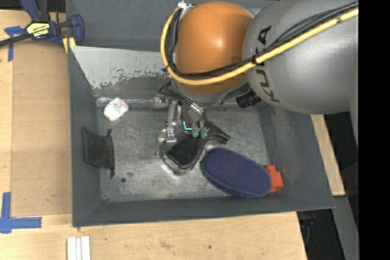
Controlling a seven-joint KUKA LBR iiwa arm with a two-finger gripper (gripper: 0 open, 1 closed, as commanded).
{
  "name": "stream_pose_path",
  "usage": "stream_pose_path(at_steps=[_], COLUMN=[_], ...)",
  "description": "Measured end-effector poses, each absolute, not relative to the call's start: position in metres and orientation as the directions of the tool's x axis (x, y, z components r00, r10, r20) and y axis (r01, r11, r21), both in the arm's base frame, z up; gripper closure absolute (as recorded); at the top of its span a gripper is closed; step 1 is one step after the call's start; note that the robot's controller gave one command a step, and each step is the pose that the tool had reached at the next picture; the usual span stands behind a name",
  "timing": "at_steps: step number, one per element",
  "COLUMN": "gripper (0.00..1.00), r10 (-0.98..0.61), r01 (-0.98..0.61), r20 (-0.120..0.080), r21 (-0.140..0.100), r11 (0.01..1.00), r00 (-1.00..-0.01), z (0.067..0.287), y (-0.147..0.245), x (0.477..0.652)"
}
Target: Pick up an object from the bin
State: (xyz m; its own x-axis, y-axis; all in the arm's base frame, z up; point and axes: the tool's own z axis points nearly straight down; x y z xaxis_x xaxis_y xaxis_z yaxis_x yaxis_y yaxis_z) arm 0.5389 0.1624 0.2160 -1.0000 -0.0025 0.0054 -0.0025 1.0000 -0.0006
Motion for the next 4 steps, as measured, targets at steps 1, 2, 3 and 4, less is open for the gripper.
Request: stream_pose_path(at_steps=[1, 2, 3, 4], gripper=[0.0, 0.0, 1.0, 1.0], r10=[-0.056, -0.388, -0.387, -0.432], r01=[-0.056, -0.389, -0.387, -0.432], r20=[0.009, -0.024, -0.035, -0.005], r21=[-0.004, -0.001, -0.002, -0.002], r11=[0.998, 0.921, 0.922, 0.902], r00=[-0.998, -0.921, -0.921, -0.902], z=[0.144, 0.092, 0.093, 0.225], y=[0.096, 0.065, 0.065, 0.067], x=[0.503, 0.509, 0.511, 0.504])
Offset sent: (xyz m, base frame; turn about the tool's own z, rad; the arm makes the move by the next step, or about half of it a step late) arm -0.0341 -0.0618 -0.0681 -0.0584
